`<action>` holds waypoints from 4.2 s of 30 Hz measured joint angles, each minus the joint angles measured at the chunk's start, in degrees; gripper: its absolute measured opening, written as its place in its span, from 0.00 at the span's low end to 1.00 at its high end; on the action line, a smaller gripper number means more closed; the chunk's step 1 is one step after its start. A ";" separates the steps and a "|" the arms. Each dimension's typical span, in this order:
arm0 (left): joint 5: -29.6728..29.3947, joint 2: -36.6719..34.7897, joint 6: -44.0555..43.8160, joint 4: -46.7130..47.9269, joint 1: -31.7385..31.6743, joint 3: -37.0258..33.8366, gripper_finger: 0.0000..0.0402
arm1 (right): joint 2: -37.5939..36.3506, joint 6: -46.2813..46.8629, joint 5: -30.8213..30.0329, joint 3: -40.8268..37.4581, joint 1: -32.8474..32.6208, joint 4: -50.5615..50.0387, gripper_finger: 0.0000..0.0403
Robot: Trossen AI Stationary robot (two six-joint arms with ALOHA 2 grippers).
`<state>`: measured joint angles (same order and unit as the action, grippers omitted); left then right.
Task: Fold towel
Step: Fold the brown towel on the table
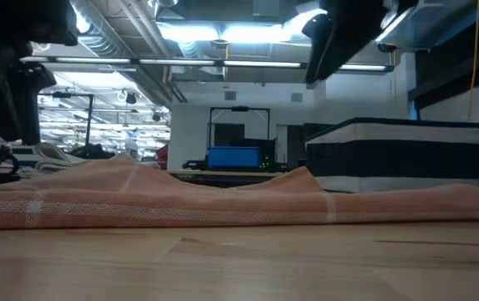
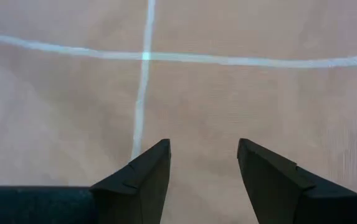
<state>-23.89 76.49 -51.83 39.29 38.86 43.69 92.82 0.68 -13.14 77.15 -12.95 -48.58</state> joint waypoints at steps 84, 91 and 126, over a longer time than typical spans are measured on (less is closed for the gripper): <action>14.94 -4.15 0.48 -5.90 -6.61 -16.75 0.59 | 6.82 -18.77 18.05 -20.99 14.47 27.72 0.66; 14.57 -4.11 -0.25 -5.97 -6.61 -16.86 0.59 | 10.95 -19.13 15.95 -20.81 14.46 29.42 0.66; 5.66 -3.79 6.89 19.16 -4.95 0.78 0.01 | -0.30 -6.90 -3.34 -16.90 5.36 9.84 0.01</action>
<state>-18.23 72.70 -44.94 58.45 33.91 44.47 92.52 -6.22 -16.48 60.26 -7.59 -38.74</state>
